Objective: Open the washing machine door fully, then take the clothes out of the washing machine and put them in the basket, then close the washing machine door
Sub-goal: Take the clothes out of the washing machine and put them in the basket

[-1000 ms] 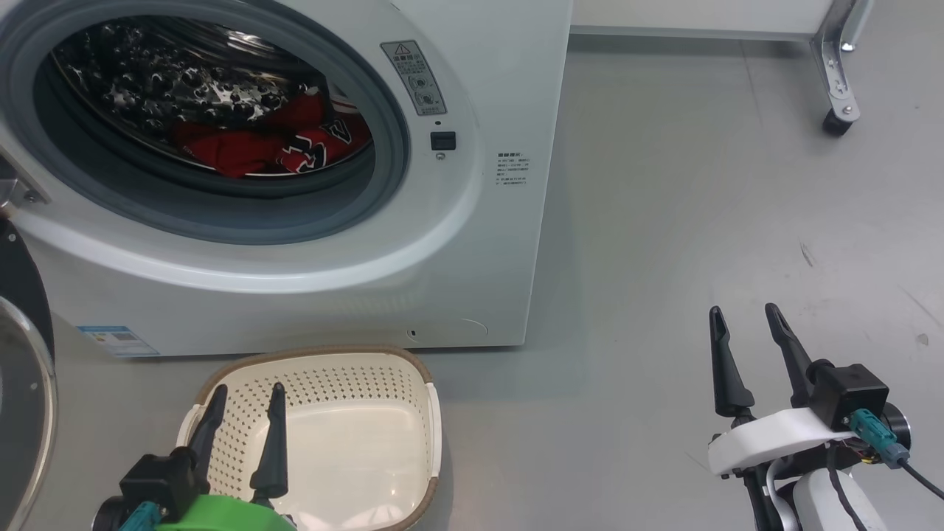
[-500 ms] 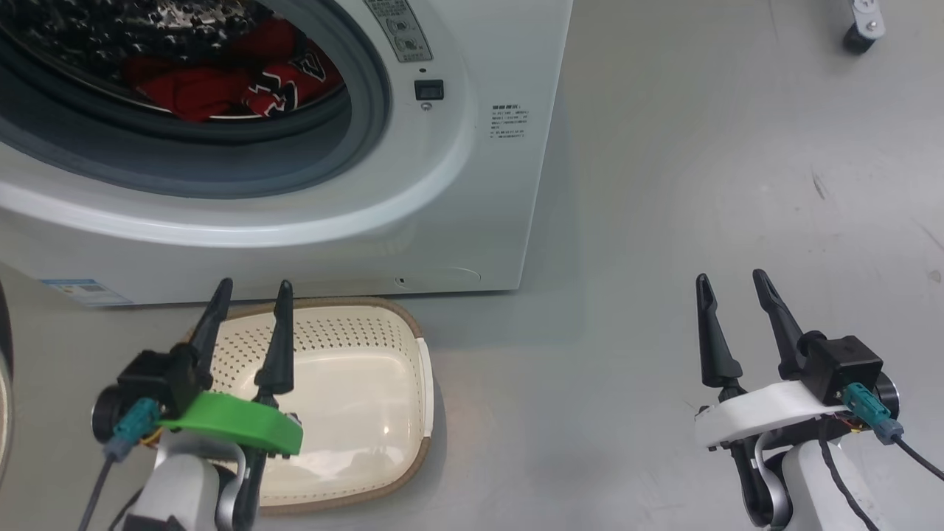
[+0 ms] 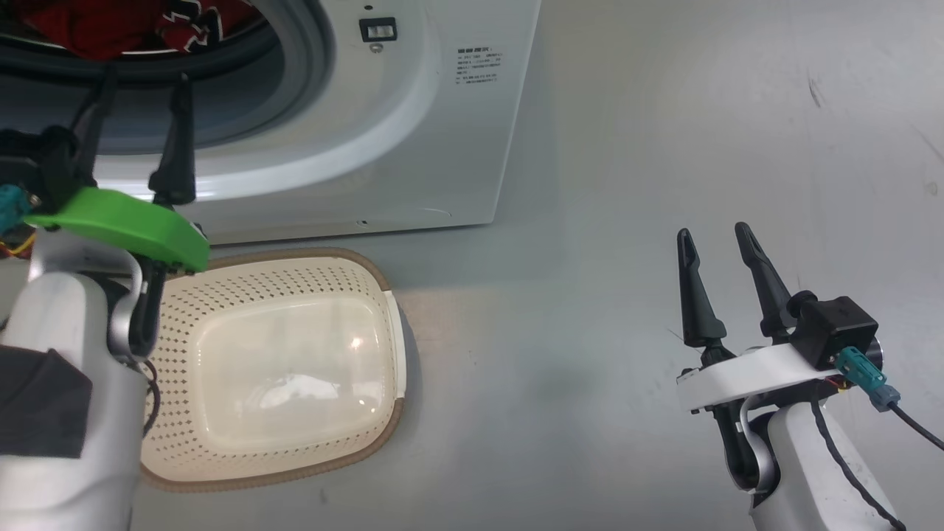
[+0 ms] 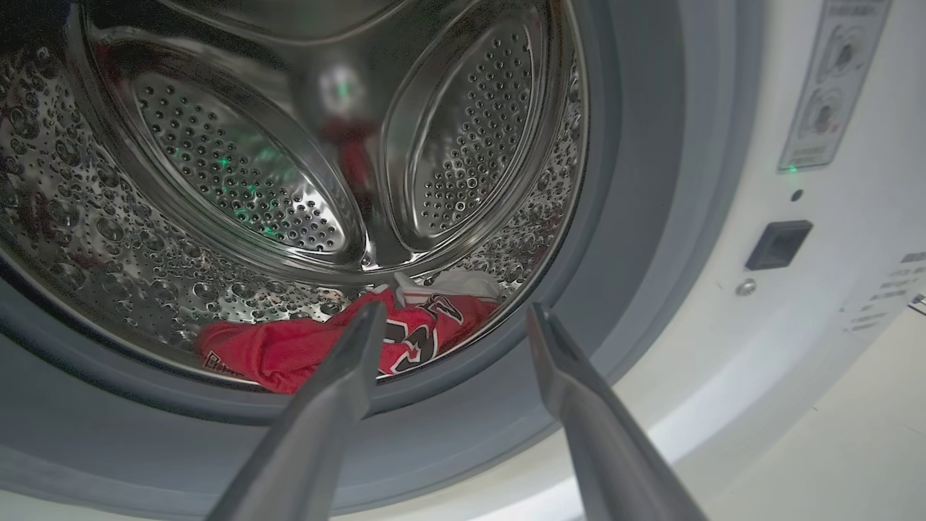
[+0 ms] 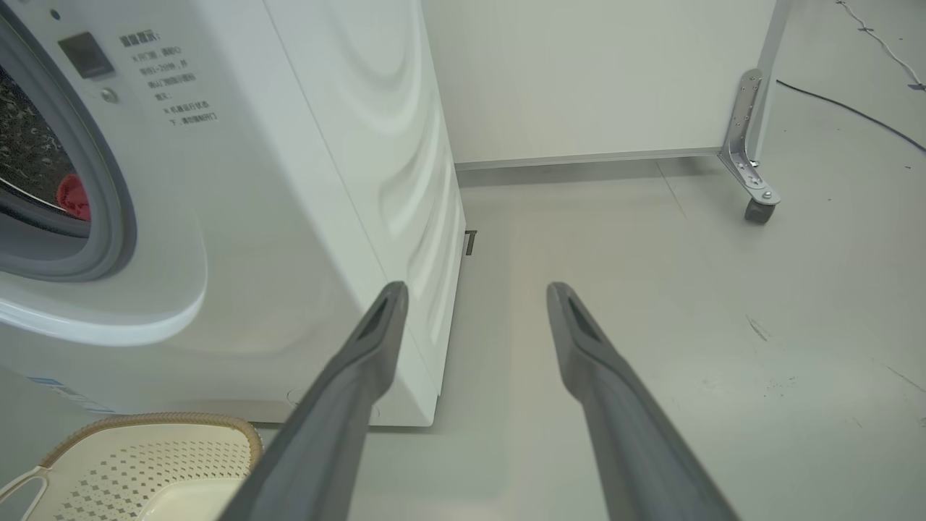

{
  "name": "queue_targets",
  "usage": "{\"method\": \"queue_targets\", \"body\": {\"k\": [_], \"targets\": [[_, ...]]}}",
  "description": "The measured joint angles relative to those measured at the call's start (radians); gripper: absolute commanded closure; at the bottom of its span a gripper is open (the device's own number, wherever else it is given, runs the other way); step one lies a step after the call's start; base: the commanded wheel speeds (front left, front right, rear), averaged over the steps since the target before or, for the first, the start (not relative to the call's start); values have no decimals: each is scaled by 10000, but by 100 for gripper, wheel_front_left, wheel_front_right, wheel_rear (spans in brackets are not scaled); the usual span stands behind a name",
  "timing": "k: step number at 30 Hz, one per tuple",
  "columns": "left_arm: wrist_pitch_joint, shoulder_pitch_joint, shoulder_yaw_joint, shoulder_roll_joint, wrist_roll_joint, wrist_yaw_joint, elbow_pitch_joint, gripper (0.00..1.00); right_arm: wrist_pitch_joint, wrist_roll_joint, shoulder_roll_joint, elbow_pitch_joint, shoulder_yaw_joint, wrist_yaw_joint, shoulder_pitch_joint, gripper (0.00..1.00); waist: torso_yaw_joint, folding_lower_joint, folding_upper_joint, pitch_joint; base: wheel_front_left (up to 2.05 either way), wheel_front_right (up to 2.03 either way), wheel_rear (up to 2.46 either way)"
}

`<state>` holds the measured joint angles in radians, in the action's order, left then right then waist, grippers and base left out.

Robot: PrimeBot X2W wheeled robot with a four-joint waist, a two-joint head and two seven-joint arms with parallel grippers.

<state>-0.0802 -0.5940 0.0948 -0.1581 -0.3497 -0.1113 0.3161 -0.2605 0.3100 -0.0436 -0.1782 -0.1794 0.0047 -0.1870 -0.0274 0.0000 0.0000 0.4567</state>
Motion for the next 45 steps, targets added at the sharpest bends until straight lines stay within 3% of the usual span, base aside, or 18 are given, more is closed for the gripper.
{"method": "queue_targets", "body": {"k": [17, 28, 45], "targets": [[2174, -2628, -362, -945, -376, -82, 1308, 0, 0, 570, -17, 161, -593, -178, -580, 0, -1012, 1, 0, 1475, 0, 0, 0], [3825, -4199, -903, -1488, -1275, -82, 1622, 0, 0, 1087, -19, 453, -1133, -430, -1159, 0, -1563, 1, 0, 2462, 0, 0, 0], [5473, -5074, -899, -2305, -1321, -77, 2428, 0, 0, 1406, -17, 476, -1417, -604, -1556, 0, -2198, 1, 0, 3278, 0, 0, 0]]}}
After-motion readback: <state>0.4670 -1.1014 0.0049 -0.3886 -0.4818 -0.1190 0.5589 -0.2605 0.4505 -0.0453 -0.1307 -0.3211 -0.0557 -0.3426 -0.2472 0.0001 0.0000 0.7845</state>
